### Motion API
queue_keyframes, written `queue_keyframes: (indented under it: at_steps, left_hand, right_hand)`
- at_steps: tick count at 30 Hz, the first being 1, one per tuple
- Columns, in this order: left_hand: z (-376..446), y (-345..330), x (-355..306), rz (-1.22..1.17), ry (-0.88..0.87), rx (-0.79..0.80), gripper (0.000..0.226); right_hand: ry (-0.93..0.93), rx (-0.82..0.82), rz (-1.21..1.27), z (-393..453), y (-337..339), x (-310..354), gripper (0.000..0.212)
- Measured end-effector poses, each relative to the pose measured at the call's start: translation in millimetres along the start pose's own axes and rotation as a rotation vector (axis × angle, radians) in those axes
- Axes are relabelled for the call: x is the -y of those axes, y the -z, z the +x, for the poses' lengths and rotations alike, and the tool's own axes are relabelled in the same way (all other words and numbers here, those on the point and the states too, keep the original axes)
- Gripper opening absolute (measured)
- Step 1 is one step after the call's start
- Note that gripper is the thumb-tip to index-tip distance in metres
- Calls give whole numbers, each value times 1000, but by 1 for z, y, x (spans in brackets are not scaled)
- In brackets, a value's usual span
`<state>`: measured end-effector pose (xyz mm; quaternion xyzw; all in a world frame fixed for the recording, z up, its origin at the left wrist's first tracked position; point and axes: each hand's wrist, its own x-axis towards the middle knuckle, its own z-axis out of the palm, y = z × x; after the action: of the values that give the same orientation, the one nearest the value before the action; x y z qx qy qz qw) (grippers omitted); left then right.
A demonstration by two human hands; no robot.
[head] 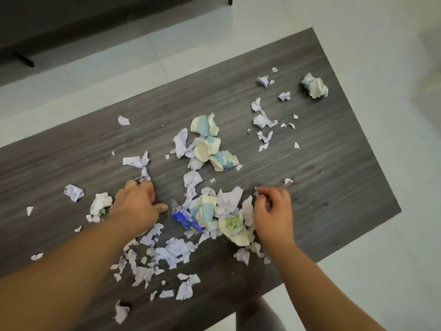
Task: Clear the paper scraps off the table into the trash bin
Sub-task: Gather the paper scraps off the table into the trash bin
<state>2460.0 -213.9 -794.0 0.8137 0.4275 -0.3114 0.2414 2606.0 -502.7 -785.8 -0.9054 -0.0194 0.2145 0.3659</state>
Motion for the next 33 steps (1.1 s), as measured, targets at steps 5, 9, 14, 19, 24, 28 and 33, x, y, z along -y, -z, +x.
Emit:
queue_keyframes:
  at_steps: [5, 9, 14, 19, 24, 28, 33]
  left_hand:
    - [-2, 0, 2, 2, -19, -25, 44]
    - [-2, -2, 4, 21, -42, -50, 47]
    - [0, -5, 6, 29, -46, -75, 50]
    - [-3, -7, 9, 17, -59, -101, 51]
    - [-4, -5, 7, 22, -54, -96, 52]
    - [-4, -4, 4, -2, -40, -88, 51]
    - [-3, -6, 7, -11, -45, -77, 49]
  right_hand:
    - [125, -205, -83, 108, 57, 31, 30]
    - [201, -301, -118, 231, 105, 58, 45]
    - [277, -77, -250, 318, 104, 85, 52]
    - [371, -7, -251, 302, 70, 92, 43]
    - [599, 271, -274, 196, 21, 77, 38]
    - [656, 185, -213, 205, 29, 83, 35]
    - [381, -10, -178, 301, 42, 125, 46]
